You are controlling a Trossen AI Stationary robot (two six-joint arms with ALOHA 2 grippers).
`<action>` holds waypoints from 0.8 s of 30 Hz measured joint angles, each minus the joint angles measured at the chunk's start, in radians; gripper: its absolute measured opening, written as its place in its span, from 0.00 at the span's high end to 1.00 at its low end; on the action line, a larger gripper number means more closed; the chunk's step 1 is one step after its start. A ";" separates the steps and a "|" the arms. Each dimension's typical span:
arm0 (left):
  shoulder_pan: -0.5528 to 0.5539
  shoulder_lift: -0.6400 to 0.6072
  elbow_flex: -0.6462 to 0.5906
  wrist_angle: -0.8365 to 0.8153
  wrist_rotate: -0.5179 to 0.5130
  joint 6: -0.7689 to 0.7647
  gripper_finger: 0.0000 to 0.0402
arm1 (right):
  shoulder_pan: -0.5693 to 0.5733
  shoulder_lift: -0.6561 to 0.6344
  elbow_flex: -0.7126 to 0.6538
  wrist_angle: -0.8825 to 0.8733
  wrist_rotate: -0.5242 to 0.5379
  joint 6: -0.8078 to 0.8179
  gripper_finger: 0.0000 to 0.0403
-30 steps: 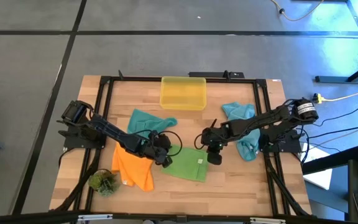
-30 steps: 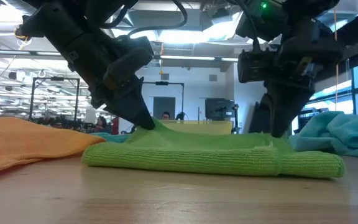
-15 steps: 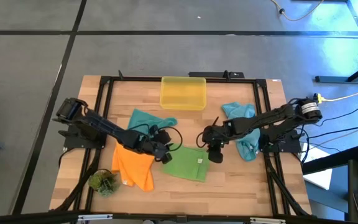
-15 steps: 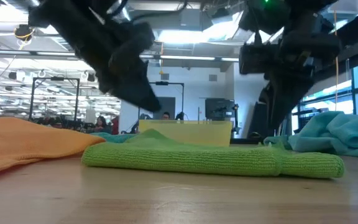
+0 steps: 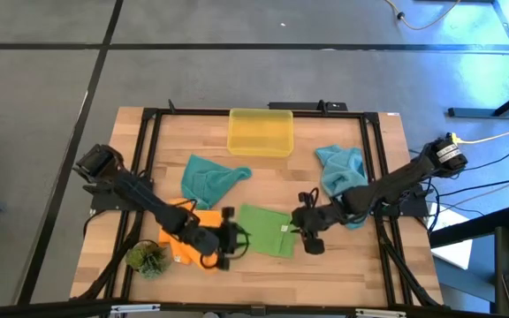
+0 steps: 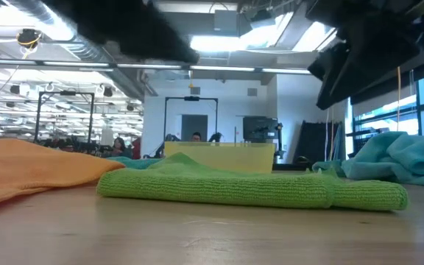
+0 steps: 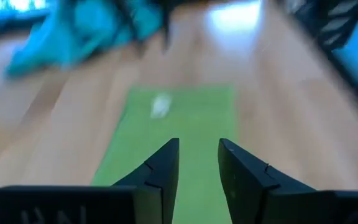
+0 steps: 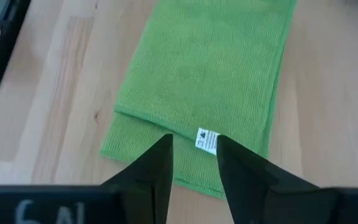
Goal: Fold microfiber towels
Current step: Put the green microfiber cloth into the yellow bin
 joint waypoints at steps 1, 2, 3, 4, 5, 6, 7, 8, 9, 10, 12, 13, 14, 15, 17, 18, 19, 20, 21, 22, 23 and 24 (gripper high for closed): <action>-0.010 0.016 0.017 0.013 -0.004 0.017 0.74 | 0.013 0.000 0.000 0.006 0.013 0.001 0.69; -0.018 0.043 0.043 0.017 -0.007 0.032 0.74 | 0.022 0.000 0.000 0.014 0.014 0.005 0.69; -0.023 0.072 0.072 0.016 -0.006 0.052 0.74 | 0.027 0.000 0.000 0.022 0.015 0.013 0.69; -0.027 0.103 0.103 0.015 -0.003 0.077 0.74 | 0.031 0.000 0.000 0.026 0.015 0.023 0.69; -0.032 0.135 0.136 0.013 0.003 0.110 0.74 | 0.034 0.000 0.000 0.029 0.015 0.028 0.69; -0.035 0.170 0.173 0.014 0.013 0.148 0.74 | 0.035 0.000 0.000 0.031 0.014 0.029 0.69; -0.035 0.203 0.210 0.013 0.030 0.183 0.74 | 0.035 0.000 0.000 0.030 0.015 0.029 0.69; -0.034 0.238 0.247 0.011 0.043 0.210 0.73 | 0.035 0.000 0.000 0.029 0.015 0.029 0.69; -0.034 0.270 0.281 -0.001 0.050 0.230 0.72 | 0.035 0.000 0.000 0.029 0.015 0.030 0.69; -0.031 0.298 0.314 -0.022 0.053 0.245 0.70 | 0.034 0.000 0.000 0.029 0.016 0.031 0.69; -0.020 0.347 0.384 -0.068 0.059 0.264 0.65 | 0.034 -0.001 0.000 0.028 0.017 0.032 0.69; -0.014 0.364 0.417 -0.099 0.057 0.264 0.63 | 0.035 -0.005 0.000 0.024 0.016 0.032 0.69; -0.007 0.379 0.449 -0.129 0.058 0.263 0.60 | 0.035 -0.012 0.000 0.015 0.016 0.036 0.69; 0.001 0.396 0.477 -0.151 0.059 0.257 0.57 | 0.035 -0.026 0.000 -0.005 0.016 0.041 0.69; 0.012 0.428 0.523 -0.205 0.061 0.243 0.52 | 0.035 -0.063 0.000 -0.049 0.017 0.052 0.69; 0.017 0.446 0.545 -0.226 0.064 0.241 0.50 | 0.035 -0.085 0.000 -0.064 0.023 0.053 0.69; 0.022 0.465 0.565 -0.244 0.069 0.241 0.48 | 0.035 -0.108 0.000 -0.078 0.039 0.053 0.69; 0.027 0.482 0.585 -0.270 0.070 0.241 0.46 | 0.035 -0.129 0.000 -0.085 0.058 0.053 0.69; 0.030 0.499 0.602 -0.295 0.070 0.241 0.45 | 0.038 -0.150 0.000 -0.088 0.073 0.053 0.69; 0.034 0.519 0.619 -0.319 0.070 0.242 0.44 | 0.040 -0.170 0.000 -0.090 0.085 0.053 0.69; 0.037 0.538 0.634 -0.340 0.067 0.249 0.44 | 0.042 -0.187 0.000 -0.089 0.095 0.051 0.69; 0.039 0.556 0.648 -0.359 0.055 0.257 0.43 | 0.046 -0.202 0.000 -0.088 0.100 0.047 0.69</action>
